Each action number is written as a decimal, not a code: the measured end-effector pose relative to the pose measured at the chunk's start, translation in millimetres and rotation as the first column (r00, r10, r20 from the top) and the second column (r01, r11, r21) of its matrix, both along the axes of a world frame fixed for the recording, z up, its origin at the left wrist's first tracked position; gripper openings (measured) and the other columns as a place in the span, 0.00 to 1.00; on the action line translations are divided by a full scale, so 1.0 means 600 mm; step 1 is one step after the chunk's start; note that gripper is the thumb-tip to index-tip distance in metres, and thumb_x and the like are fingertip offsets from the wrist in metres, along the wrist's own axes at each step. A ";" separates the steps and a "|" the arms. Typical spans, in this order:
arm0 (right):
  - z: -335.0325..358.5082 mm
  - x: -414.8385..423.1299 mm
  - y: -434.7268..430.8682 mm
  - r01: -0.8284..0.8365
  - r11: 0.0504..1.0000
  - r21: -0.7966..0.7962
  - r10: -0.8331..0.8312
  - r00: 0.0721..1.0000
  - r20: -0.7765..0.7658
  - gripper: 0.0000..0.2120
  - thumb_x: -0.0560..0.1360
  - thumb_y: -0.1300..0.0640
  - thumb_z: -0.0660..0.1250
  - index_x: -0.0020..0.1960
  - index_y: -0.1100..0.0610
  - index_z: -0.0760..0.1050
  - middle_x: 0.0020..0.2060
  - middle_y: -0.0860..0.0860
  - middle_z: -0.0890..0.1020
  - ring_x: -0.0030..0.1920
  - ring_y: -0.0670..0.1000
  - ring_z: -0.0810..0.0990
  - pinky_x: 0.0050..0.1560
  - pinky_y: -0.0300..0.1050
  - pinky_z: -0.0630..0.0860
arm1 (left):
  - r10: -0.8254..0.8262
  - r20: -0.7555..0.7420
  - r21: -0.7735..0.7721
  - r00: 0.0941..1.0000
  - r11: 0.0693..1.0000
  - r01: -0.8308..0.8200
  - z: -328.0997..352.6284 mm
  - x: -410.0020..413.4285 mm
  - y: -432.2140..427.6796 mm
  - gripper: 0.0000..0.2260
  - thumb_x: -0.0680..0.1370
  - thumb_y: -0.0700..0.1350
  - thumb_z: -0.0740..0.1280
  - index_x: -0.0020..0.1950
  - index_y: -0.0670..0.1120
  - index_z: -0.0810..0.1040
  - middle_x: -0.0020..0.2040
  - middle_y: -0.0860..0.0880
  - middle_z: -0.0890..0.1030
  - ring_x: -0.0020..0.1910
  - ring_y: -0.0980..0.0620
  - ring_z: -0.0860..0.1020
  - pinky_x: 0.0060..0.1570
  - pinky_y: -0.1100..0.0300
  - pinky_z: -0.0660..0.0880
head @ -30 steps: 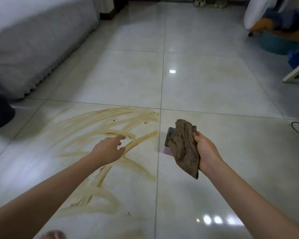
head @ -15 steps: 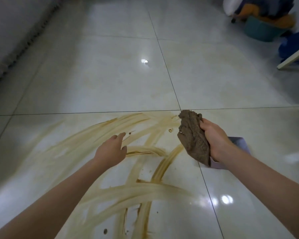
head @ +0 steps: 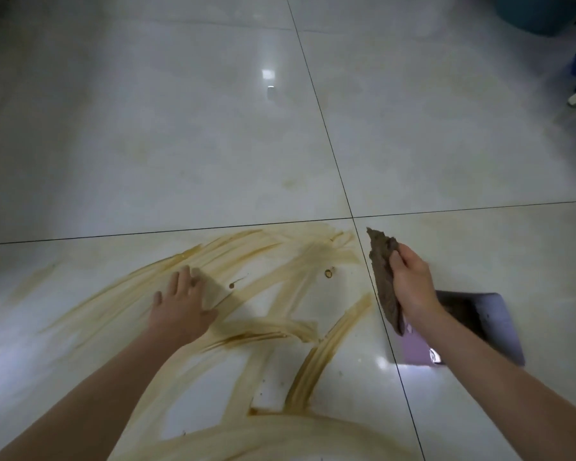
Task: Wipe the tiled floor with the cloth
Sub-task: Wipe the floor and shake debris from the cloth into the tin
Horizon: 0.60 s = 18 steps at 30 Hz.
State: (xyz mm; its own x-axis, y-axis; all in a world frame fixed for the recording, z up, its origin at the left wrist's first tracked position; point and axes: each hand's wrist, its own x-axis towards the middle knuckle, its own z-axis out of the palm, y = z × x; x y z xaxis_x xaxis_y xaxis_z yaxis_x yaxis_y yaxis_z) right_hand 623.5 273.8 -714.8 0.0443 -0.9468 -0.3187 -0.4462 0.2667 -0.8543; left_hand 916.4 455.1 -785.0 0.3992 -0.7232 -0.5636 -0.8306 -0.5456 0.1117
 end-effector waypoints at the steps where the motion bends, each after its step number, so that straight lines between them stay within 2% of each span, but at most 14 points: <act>1: -0.026 0.004 -0.012 -0.009 0.998 -0.059 0.007 0.999 -0.033 0.13 0.83 0.59 0.55 0.50 0.51 0.78 0.46 0.49 0.82 0.43 0.43 0.78 0.47 0.38 0.72 | -0.003 0.029 -0.013 1.000 1.000 0.003 -0.010 0.002 -0.008 0.33 0.79 0.61 0.57 0.78 0.49 0.49 0.79 0.47 0.39 0.78 0.46 0.40 0.74 0.45 0.52; 3: -0.076 0.015 -0.043 -0.084 0.979 -0.184 0.061 0.990 -0.126 0.13 0.83 0.59 0.55 0.59 0.54 0.77 0.51 0.48 0.82 0.47 0.41 0.78 0.49 0.29 0.69 | 0.009 0.060 -0.019 0.998 1.000 -0.008 -0.026 0.007 -0.024 0.35 0.79 0.64 0.54 0.79 0.49 0.46 0.79 0.47 0.37 0.78 0.46 0.39 0.74 0.45 0.51; 4: -0.102 0.023 -0.061 -0.157 0.960 -0.231 0.115 0.976 -0.187 0.14 0.83 0.59 0.56 0.63 0.55 0.76 0.55 0.49 0.81 0.53 0.44 0.78 0.53 0.27 0.68 | 0.014 0.066 -0.017 0.998 1.000 -0.012 -0.032 0.010 -0.030 0.36 0.79 0.65 0.53 0.79 0.48 0.44 0.79 0.48 0.37 0.78 0.47 0.39 0.74 0.45 0.51; 5: -0.130 0.032 -0.079 -0.260 0.930 -0.258 0.187 0.942 -0.278 0.15 0.83 0.58 0.56 0.67 0.57 0.74 0.61 0.52 0.79 0.61 0.48 0.76 0.61 0.30 0.66 | 0.010 0.070 -0.021 0.998 1.000 -0.009 -0.038 0.012 -0.033 0.36 0.78 0.66 0.52 0.79 0.48 0.44 0.79 0.48 0.37 0.78 0.47 0.39 0.74 0.46 0.52; 6: -0.156 0.041 -0.097 -0.384 0.886 -0.262 0.259 0.876 -0.408 0.17 0.83 0.57 0.56 0.70 0.58 0.71 0.68 0.54 0.74 0.68 0.52 0.71 0.70 0.38 0.62 | 0.002 0.077 -0.028 0.997 1.000 0.000 -0.043 0.012 -0.034 0.37 0.78 0.66 0.52 0.79 0.47 0.45 0.79 0.49 0.38 0.78 0.47 0.40 0.73 0.47 0.54; 7: -0.180 0.050 -0.114 -0.493 0.834 -0.247 0.294 0.776 -0.558 0.19 0.83 0.55 0.55 0.73 0.57 0.68 0.73 0.56 0.68 0.73 0.55 0.64 0.75 0.47 0.55 | -0.001 0.090 -0.047 0.996 0.999 0.006 -0.047 0.010 -0.034 0.37 0.78 0.67 0.52 0.78 0.47 0.46 0.79 0.49 0.40 0.78 0.47 0.41 0.73 0.48 0.56; 9: -0.218 0.073 -0.146 -0.561 0.800 -0.211 0.219 0.602 -0.768 0.23 0.83 0.48 0.49 0.76 0.53 0.64 0.76 0.55 0.61 0.76 0.58 0.57 0.76 0.57 0.47 | 0.004 0.109 -0.079 0.994 0.997 0.004 -0.050 0.010 -0.033 0.36 0.77 0.67 0.51 0.77 0.46 0.50 0.79 0.48 0.43 0.78 0.47 0.43 0.73 0.50 0.60; 12: -0.235 0.137 -0.150 -0.472 0.855 -0.214 0.112 0.571 -0.814 0.28 0.81 0.42 0.48 0.77 0.54 0.60 0.77 0.58 0.59 0.77 0.59 0.55 0.75 0.63 0.45 | 0.023 0.074 -0.047 0.997 0.999 -0.019 -0.047 0.008 -0.036 0.35 0.77 0.66 0.49 0.78 0.47 0.50 0.79 0.48 0.41 0.78 0.47 0.42 0.74 0.51 0.58; 14: -0.236 0.194 -0.095 -0.545 0.804 -0.239 0.148 0.573 -0.806 0.29 0.81 0.42 0.51 0.77 0.56 0.60 0.76 0.60 0.61 0.76 0.60 0.57 0.74 0.65 0.49 | 0.037 0.038 -0.023 0.999 0.999 -0.036 -0.039 0.009 -0.040 0.37 0.76 0.69 0.45 0.79 0.47 0.48 0.79 0.48 0.38 0.78 0.47 0.40 0.74 0.51 0.57; 16: -0.239 0.247 -0.009 -0.710 0.655 -0.259 0.292 0.554 -0.780 0.30 0.81 0.40 0.50 0.77 0.56 0.60 0.76 0.59 0.60 0.77 0.59 0.55 0.74 0.65 0.50 | 0.050 -0.007 -0.008 0.999 0.999 -0.050 -0.023 0.011 -0.046 0.46 0.70 0.75 0.35 0.79 0.47 0.48 0.79 0.48 0.38 0.78 0.48 0.39 0.75 0.51 0.57; 18: -0.235 0.268 0.051 -0.868 0.443 -0.223 0.481 0.440 -0.758 0.31 0.81 0.39 0.50 0.78 0.55 0.58 0.78 0.57 0.56 0.78 0.57 0.51 0.74 0.63 0.50 | 0.057 -0.040 0.007 0.998 0.998 -0.057 -0.017 0.017 -0.048 0.53 0.63 0.76 0.28 0.79 0.46 0.49 0.79 0.49 0.38 0.77 0.49 0.39 0.74 0.52 0.57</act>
